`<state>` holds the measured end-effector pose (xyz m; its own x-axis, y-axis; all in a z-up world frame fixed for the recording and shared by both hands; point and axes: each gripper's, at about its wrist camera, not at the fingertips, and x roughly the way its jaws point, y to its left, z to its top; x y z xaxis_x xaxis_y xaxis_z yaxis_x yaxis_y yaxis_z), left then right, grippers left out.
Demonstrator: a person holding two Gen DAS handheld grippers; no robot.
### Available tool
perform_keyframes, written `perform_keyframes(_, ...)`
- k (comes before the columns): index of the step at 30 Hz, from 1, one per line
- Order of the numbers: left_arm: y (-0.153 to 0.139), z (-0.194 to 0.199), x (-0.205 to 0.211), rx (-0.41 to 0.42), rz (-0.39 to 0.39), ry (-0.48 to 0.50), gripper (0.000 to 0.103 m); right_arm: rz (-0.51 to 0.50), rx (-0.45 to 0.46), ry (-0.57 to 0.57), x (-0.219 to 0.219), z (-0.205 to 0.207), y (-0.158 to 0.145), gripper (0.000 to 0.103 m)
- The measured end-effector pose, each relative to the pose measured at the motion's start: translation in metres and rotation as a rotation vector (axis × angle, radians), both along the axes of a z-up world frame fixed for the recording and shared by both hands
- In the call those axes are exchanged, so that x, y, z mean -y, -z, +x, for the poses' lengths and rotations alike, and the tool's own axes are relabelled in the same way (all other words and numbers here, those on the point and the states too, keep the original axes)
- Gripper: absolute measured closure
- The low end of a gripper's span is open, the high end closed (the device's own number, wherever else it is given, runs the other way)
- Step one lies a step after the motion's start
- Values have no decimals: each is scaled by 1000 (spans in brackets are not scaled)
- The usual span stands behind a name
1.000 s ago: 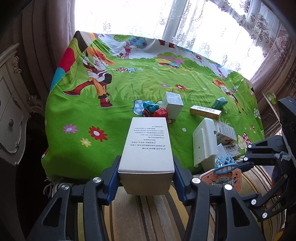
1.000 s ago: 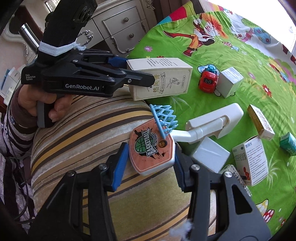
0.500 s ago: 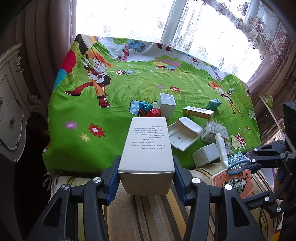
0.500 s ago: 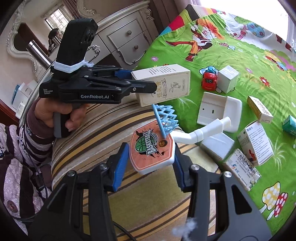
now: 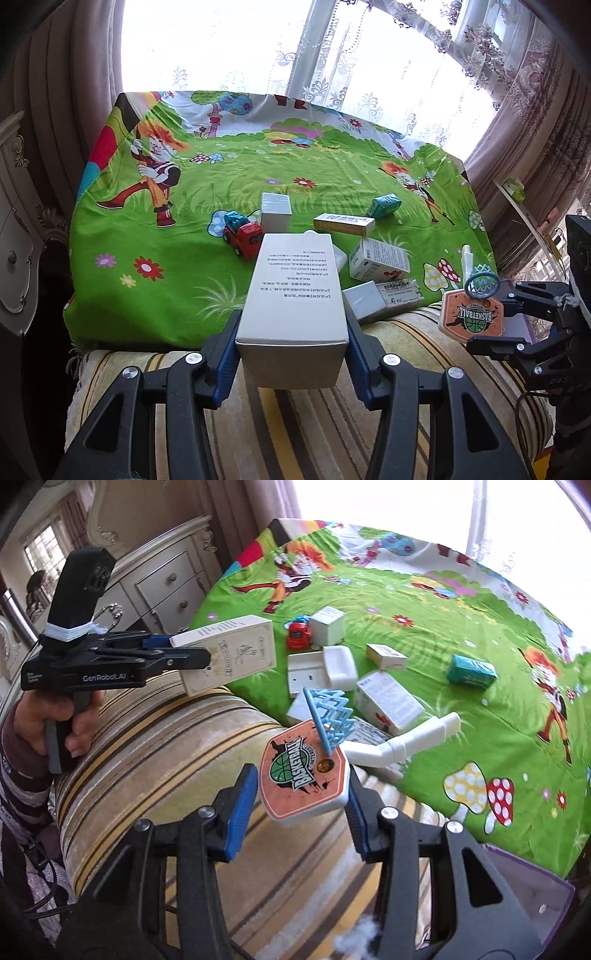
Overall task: Organize rigid objects
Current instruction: 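Lift the white box and hoop toy and carry both toward the storage box, then open both grippers to release the white box and hoop toy into the storage box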
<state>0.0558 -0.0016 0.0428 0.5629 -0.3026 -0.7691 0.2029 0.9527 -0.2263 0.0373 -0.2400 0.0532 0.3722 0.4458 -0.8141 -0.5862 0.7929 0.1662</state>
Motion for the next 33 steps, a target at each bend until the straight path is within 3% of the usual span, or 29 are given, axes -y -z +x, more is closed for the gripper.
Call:
perform_keyframes(9, -9, -10, 62, 10, -8, 121, 51, -32, 63, 237, 83, -39, -10, 53)
perform_keyframes(18, -17, -27, 141, 6, -12, 286, 51, -58, 70, 483, 179, -80, -11, 53)
perform_keyframes(26, -16, -52, 215, -17, -5, 454, 51, -121, 59, 641, 234, -108, 6, 53)
perform_keyframes(33, -18, -77, 269, -17, 9, 585, 51, -109, 33, 736, 270, -129, 18, 52)
